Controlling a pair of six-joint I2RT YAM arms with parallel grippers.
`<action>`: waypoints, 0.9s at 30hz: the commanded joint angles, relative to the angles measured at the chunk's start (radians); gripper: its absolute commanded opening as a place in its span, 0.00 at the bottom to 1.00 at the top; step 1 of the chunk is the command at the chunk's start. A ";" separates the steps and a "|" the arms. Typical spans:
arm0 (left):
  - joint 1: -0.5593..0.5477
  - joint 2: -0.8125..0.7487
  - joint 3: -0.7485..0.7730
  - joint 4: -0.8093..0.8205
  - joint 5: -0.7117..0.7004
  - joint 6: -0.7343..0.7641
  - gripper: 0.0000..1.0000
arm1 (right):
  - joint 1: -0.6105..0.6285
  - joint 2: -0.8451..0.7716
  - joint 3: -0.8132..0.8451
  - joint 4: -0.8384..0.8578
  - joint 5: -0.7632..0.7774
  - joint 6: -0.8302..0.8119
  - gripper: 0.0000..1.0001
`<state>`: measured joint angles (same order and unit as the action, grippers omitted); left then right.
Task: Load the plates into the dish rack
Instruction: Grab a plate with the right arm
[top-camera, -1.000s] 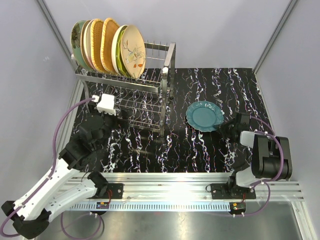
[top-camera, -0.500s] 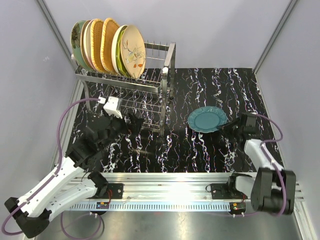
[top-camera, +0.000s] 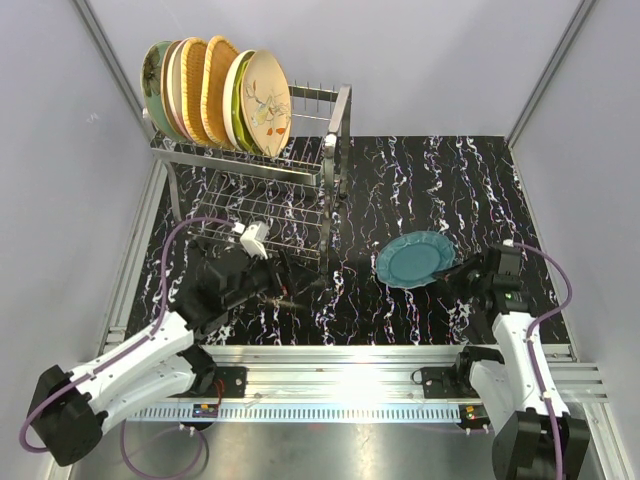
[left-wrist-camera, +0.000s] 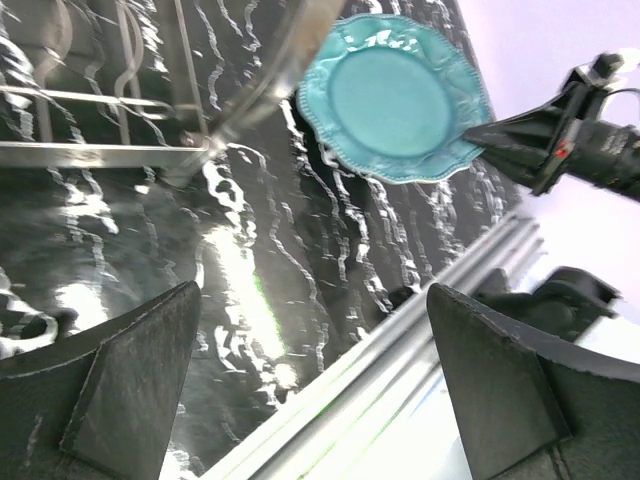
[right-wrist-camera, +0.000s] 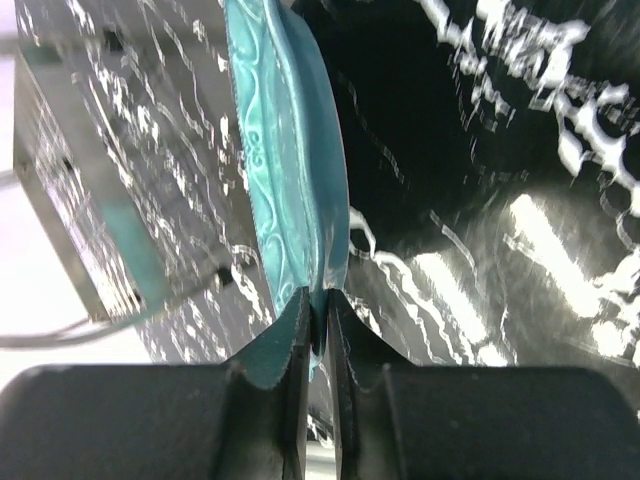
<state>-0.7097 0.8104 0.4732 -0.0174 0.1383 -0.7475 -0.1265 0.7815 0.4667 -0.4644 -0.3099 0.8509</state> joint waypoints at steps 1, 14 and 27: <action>-0.004 0.016 -0.024 0.160 0.078 -0.088 0.98 | -0.001 -0.030 0.010 -0.036 -0.150 -0.024 0.00; -0.019 0.116 -0.099 0.258 0.092 -0.177 0.96 | 0.002 -0.120 -0.005 -0.161 -0.357 -0.024 0.00; -0.089 0.205 -0.200 0.391 0.044 -0.364 0.96 | 0.083 -0.125 -0.166 0.042 -0.436 0.169 0.00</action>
<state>-0.7677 0.9863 0.2935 0.2451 0.2050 -1.0271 -0.0738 0.6701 0.3153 -0.5499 -0.6559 0.9291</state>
